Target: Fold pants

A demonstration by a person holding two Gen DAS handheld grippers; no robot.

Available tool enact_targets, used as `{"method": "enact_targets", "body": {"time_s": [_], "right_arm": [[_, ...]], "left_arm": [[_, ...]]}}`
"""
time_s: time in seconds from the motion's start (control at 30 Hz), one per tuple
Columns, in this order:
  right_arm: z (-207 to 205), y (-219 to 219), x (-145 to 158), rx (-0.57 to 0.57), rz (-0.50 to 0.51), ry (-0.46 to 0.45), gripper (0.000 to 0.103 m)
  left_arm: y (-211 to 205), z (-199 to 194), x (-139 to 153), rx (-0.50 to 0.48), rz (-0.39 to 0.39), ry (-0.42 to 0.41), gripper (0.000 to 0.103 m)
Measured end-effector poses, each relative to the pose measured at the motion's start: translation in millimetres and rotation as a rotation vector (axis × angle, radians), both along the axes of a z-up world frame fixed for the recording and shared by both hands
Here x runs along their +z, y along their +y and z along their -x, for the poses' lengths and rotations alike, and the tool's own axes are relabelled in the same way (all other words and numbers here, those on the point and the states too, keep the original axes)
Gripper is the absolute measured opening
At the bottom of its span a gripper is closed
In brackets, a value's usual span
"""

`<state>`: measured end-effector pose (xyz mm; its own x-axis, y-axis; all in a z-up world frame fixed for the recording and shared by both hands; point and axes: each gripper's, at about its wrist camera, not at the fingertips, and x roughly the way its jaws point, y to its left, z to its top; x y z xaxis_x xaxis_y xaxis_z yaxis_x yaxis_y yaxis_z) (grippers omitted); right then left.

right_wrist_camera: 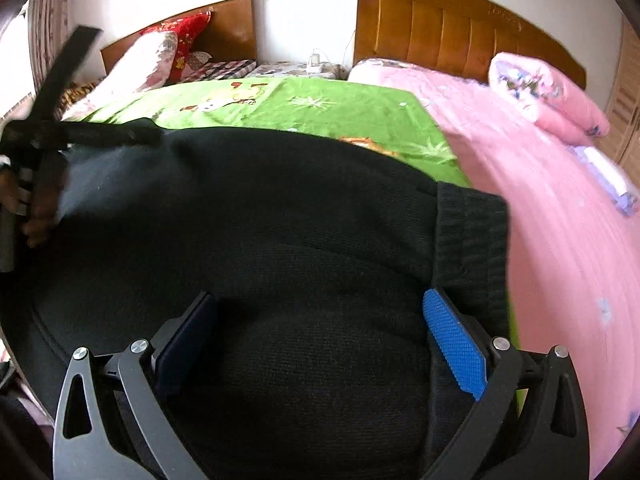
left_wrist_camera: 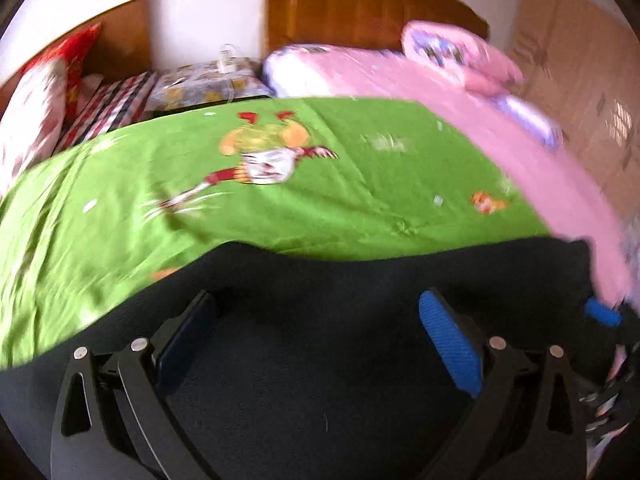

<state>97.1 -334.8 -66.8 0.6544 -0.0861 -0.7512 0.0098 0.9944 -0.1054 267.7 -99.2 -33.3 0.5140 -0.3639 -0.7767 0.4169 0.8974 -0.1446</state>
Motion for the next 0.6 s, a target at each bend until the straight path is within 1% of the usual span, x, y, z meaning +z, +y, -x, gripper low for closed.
{"method": "enact_targets", "body": {"time_s": [0.03,0.07,0.1,0.13,0.17,0.2,0.23,0.3,0.33,0.37,0.4,0.43,0.47,0.5,0.53,0.6], "right_arm": [[9.7,7.2,10.8,-0.027,0.036,-0.028,0.099],[21.5,14.0,21.1,-0.025,0.037,-0.068,0.099],[30.5,18.0,27.2,-0.019,0.02,-0.098,0.099],[43.0,23.1,32.9,-0.007,-0.034,-0.133,0.099],[49.8,26.3,32.7,0.002,-0.082,-0.141,0.099],[54.2,29.8,28.8,0.011,-0.12,-0.135,0.099],[56.5,35.7,19.6,0.02,-0.135,-0.109,0.099],[56.5,44.3,2.8,0.017,-0.091,-0.06,0.099],[59.0,45.2,-1.1,0.014,-0.087,-0.079,0.099],[60.7,43.4,-1.1,0.006,-0.104,-0.094,0.099],[59.2,41.7,-0.7,0.001,-0.114,-0.079,0.099],[58.0,42.9,1.9,-0.003,-0.103,-0.071,0.099],[56.8,45.9,6.3,-0.016,-0.08,-0.066,0.099],[57.3,49.7,12.1,-0.034,-0.047,-0.071,0.099],[59.7,57.6,18.5,-0.039,-0.014,-0.09,0.099],[62.6,70.4,28.7,-0.012,-0.025,-0.121,0.099]], "left_arm": [[11.1,11.6,12.9,0.004,0.024,-0.011,0.101],[20.6,24.8,23.5,-0.003,0.031,-0.036,0.101],[29.8,38.1,31.7,-0.009,0.027,-0.065,0.101],[41.9,54.6,37.1,-0.005,0.005,-0.094,0.101],[50.8,65.9,37.2,0.003,-0.015,-0.104,0.101],[59.3,75.3,34.6,0.008,-0.031,-0.102,0.101],[70.3,85.4,27.7,0.012,-0.039,-0.087,0.101],[87.7,100.0,10.9,0.032,-0.065,-0.052,0.101],[93.2,105.7,4.6,0.038,-0.077,-0.051,0.101],[98.7,111.2,-2.5,0.038,-0.092,-0.05,0.101],[104.5,116.6,-13.7,0.036,-0.124,-0.044,0.101],[109.8,120.1,-21.0,0.045,-0.147,-0.038,0.101],[115.8,123.3,-23.6,0.064,-0.153,-0.033,0.101],[124.1,128.0,-19.4,0.078,-0.132,-0.044,0.101],[134.2,136.1,-12.7,0.099,-0.121,-0.072,0.101],[145.1,148.1,-5.6,0.13,-0.154,-0.115,0.101]]}}
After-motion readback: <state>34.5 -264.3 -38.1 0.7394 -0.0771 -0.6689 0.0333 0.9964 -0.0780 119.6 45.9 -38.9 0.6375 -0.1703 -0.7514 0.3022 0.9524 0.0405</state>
